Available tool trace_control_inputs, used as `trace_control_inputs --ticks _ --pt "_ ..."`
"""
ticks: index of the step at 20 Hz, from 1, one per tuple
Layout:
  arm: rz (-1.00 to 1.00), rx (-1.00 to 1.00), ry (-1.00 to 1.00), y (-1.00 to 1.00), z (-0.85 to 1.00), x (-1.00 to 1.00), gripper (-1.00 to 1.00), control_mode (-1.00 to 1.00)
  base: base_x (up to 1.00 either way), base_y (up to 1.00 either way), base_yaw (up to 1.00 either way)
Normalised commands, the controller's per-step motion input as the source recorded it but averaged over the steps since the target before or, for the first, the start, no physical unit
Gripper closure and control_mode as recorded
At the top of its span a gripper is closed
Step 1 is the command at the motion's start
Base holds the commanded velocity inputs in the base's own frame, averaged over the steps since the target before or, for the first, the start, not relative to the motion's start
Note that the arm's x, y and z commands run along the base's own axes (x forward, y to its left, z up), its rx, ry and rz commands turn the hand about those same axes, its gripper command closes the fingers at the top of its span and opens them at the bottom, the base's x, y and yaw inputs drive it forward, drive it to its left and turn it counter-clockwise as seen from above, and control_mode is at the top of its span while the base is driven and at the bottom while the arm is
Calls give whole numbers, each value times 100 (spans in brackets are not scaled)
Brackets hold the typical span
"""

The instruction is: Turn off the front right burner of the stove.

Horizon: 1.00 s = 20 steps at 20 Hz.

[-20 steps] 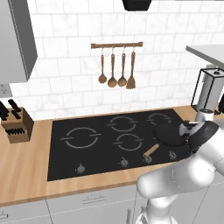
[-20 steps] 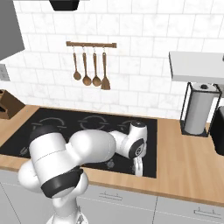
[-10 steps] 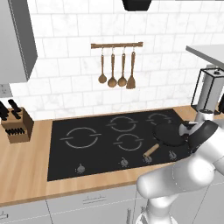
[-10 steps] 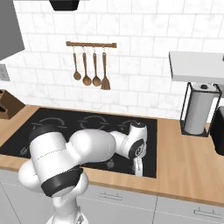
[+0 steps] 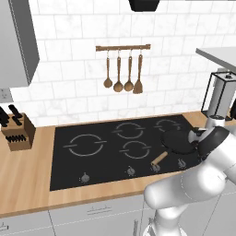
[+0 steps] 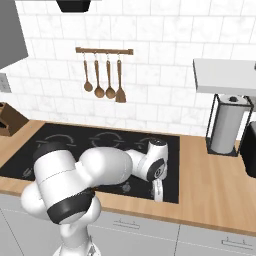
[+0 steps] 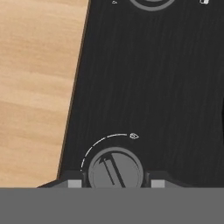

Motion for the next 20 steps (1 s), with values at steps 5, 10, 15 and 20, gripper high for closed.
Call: trace_control_inputs --ticks 5,10,15,20 --pt "0 0 0 0 0 0 100 -100 0 0 0" --pt "-15 3 0 0 0 1 100 -100 0 0 0" --pt "-30 5 0 0 0 2 100 -100 0 0 0" --pt "-38 1 3 0 0 0 100 -100 0 0 0"
